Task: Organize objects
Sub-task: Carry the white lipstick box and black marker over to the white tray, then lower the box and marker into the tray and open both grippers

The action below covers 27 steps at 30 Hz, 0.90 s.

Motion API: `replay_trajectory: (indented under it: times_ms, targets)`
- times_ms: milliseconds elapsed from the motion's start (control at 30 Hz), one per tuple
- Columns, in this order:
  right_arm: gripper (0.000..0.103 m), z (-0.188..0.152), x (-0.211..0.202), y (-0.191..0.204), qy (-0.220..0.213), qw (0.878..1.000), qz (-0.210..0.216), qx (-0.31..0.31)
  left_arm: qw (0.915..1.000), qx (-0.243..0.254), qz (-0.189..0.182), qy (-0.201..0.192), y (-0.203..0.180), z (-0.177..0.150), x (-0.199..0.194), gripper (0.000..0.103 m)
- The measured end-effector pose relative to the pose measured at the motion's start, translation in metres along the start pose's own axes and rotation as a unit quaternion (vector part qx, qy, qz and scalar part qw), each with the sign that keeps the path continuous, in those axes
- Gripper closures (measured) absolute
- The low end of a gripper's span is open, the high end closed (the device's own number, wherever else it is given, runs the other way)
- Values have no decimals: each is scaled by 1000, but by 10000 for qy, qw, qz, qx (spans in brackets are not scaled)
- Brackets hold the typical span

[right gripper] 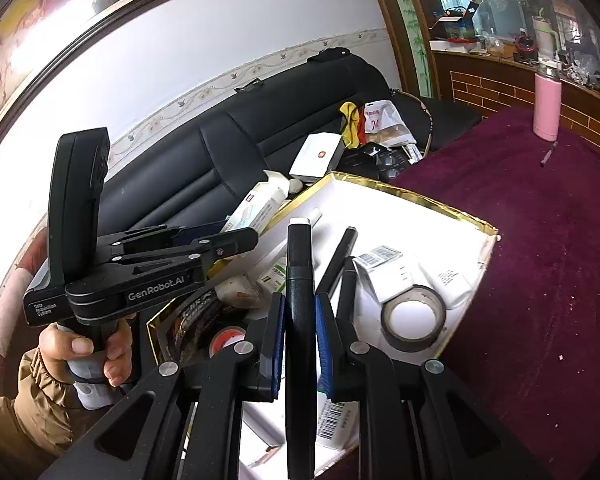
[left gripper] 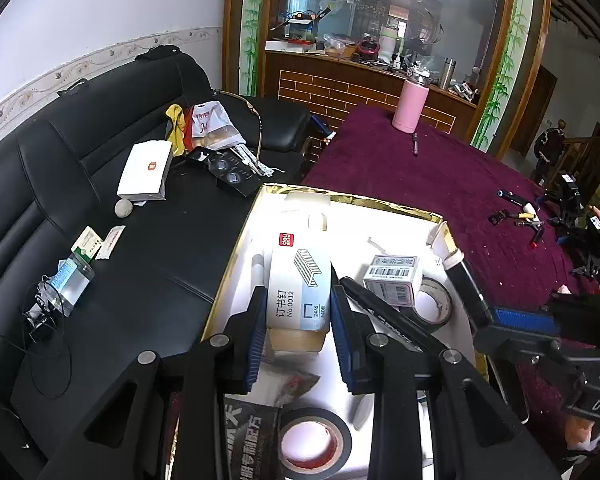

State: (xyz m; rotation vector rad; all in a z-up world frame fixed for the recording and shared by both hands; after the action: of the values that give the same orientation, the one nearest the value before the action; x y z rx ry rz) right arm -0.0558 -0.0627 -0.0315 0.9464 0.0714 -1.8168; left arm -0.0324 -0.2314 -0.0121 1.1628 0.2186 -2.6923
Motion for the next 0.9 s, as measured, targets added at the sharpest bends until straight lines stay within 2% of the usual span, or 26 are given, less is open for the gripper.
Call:
replay_trajectory:
  times_ms: [400,900]
  targets:
    - [87,6,14,4,43,9998,59,201,10000,-27,51,24,10,3,6,73]
    - [87,7,38,5,250,9993,28,263,9986,368,382,18,9,20,21,73]
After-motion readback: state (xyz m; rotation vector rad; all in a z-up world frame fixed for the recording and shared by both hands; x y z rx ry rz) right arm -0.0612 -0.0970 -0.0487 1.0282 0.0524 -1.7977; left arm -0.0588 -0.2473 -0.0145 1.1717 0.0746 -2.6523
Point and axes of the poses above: each gripper's, at about its wrist camera, not at the fingertips, and x roughly the way its jaws point, y to its left, z to its top, the point moved 1 cm from there along x, roughly the way its jaws point, and after that the axes turned 4 degrees about z, right-handed, at the moved point
